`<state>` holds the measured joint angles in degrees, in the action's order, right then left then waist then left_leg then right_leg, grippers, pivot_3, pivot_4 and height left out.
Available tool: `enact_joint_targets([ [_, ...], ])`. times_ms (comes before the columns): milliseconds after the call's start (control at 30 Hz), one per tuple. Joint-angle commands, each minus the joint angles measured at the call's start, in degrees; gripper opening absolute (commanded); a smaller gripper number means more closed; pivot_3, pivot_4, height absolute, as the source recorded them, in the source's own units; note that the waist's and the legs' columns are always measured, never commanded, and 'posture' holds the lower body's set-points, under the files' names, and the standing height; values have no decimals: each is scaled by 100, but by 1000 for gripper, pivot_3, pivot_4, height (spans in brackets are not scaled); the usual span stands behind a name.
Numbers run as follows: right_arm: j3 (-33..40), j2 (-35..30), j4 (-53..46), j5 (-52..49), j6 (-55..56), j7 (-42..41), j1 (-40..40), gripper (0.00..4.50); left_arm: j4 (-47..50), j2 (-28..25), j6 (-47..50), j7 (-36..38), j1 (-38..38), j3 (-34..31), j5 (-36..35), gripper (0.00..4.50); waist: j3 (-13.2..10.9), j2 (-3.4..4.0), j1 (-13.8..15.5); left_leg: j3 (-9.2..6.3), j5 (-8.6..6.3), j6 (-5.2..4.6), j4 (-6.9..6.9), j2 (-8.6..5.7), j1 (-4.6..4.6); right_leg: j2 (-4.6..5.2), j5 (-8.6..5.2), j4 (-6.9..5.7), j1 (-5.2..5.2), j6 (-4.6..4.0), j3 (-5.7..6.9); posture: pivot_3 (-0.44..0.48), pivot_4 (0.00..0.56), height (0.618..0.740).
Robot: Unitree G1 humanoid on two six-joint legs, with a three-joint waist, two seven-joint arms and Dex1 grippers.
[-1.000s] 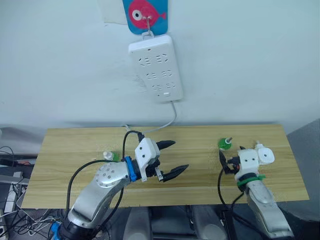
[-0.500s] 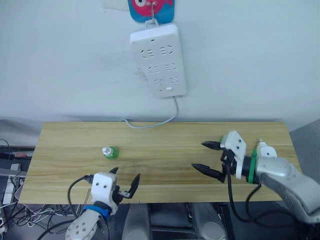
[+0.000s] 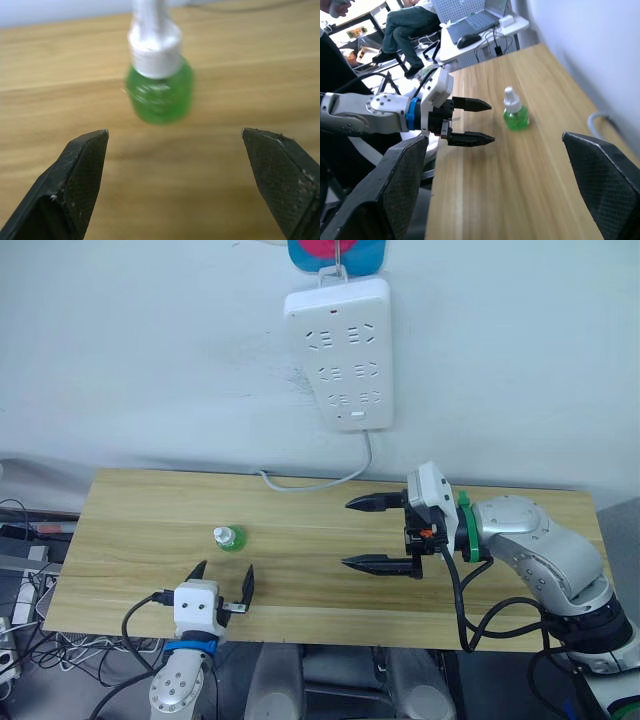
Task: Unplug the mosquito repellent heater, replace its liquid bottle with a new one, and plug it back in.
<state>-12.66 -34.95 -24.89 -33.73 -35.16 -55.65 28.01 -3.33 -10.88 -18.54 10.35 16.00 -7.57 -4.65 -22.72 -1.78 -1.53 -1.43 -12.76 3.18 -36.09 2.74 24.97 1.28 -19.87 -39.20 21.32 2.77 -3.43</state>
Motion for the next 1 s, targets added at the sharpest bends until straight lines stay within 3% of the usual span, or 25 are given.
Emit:
enact_joint_targets([
  [33, 116, 52, -160, -119, -96, 30, 55, 4487, -731, 9, -542, -82, -325, -100, 98, 4500, -7, -5, 0, 3, 0, 0, 0, 0, 1, 0, 0, -2, 1, 0, 6, -27, 453, 740],
  [333, 255, 11, -77, -260, -568, 130, 263, 4487, -2700, -12, -1384, -132, -1612, -86, 223, 4500, -10, -3, -8, 3, 2, 3, -6, 0, -8, 1, 0, -29, 1, 0, 8, -24, 438, 740],
  [500, 290, 59, -13, -275, -734, 171, 388, 4487, -3349, 3, -1809, -213, -1970, -58, 283, 4500, -10, -3, -12, 6, 8, 13, -9, 0, -10, 2, 0, -35, 2, 0, 9, -34, 434, 740],
  [600, 298, 60, 21, -269, -775, 182, 427, 4500, -3496, 30, -1940, -264, -1988, -31, 304, 3941, -10, -2, -26, 6, 8, 13, -10, 1, -13, 2, 0, -40, 2, 0, 9, -44, 433, 740],
  [767, 359, 62, 16, -304, -867, 241, 465, 4500, -3567, 104, -1967, -293, -1894, -75, 195, 2413, -9, -1, -30, 8, 8, 14, -10, 1, -14, 2, 0, -40, 2, 0, 6, -53, 425, 740],
  [1000, 435, 71, -25, -316, -969, 334, 481, 4500, -3559, 95, -1818, -455, -1853, -71, 314, 2292, -7, 2, -39, 10, 9, 15, -10, 1, -15, 2, 0, -41, 2, 0, 6, -60, 423, 740],
])
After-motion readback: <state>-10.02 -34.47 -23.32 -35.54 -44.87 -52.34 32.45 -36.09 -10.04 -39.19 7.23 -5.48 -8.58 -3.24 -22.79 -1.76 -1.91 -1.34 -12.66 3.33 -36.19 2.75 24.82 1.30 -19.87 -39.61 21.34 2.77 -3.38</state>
